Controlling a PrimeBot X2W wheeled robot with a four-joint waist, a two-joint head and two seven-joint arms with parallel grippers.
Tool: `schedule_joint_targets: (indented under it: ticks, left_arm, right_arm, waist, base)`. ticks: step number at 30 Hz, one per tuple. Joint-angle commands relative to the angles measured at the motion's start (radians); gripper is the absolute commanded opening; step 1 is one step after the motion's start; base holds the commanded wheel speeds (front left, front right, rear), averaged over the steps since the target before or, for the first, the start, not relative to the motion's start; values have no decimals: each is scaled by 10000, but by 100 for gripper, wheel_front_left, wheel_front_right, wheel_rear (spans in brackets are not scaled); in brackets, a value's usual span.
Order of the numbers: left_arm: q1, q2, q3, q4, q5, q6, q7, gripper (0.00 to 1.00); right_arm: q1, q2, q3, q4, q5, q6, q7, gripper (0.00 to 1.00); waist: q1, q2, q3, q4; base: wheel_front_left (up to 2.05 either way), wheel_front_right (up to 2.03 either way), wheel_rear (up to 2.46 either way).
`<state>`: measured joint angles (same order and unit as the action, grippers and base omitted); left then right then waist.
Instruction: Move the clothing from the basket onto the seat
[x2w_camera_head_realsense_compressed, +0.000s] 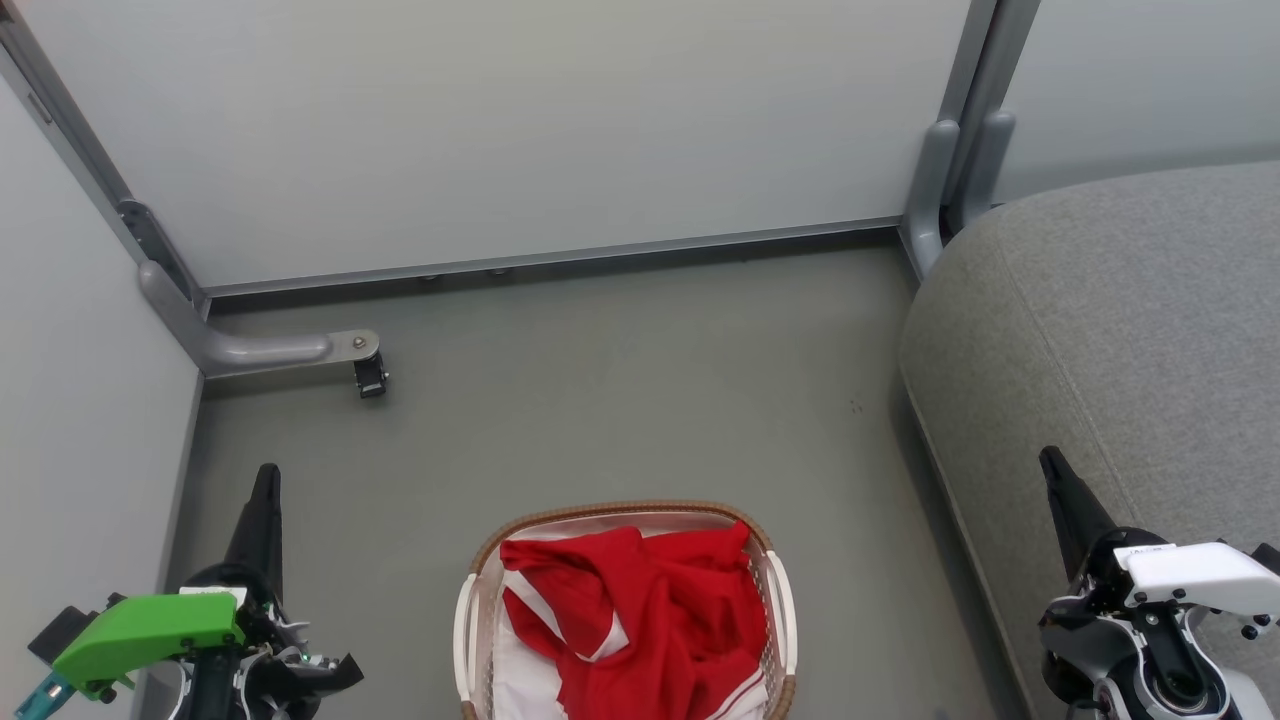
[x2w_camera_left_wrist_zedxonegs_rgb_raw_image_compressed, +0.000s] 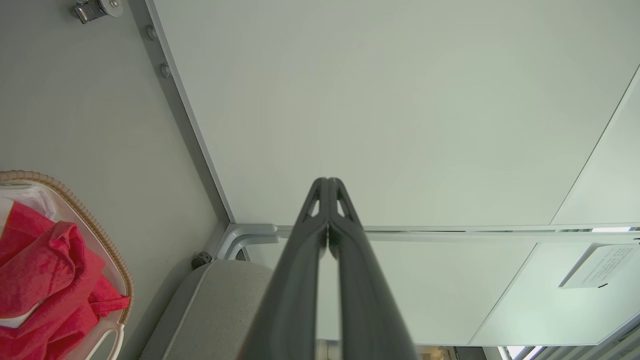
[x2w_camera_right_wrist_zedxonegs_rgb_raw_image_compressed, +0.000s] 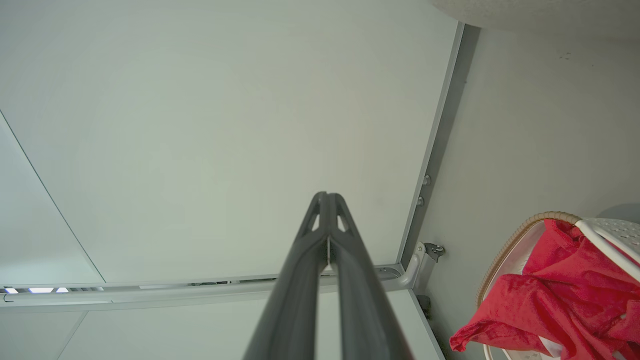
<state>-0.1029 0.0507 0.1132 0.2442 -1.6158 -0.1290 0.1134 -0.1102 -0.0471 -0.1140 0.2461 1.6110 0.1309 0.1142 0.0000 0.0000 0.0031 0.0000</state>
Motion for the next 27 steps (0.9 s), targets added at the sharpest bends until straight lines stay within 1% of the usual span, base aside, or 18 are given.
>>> schedule_joint_targets:
  ticks: [1, 27]
  left_arm:
    - [-110, 16, 28, -1, 47, -42, 35, 0]
    - [-111, 14, 32, -5, 53, -43, 42, 0]
  right_arm:
    - [40, -60, -12, -40, 39, -3, 30, 0]
    - [41, -60, -12, -39, 39, -3, 31, 0]
  waist:
    - [0, 0, 0, 0]
    - [0, 0, 0, 0]
  base:
    - [0, 0, 0]
    - [0, 0, 0]
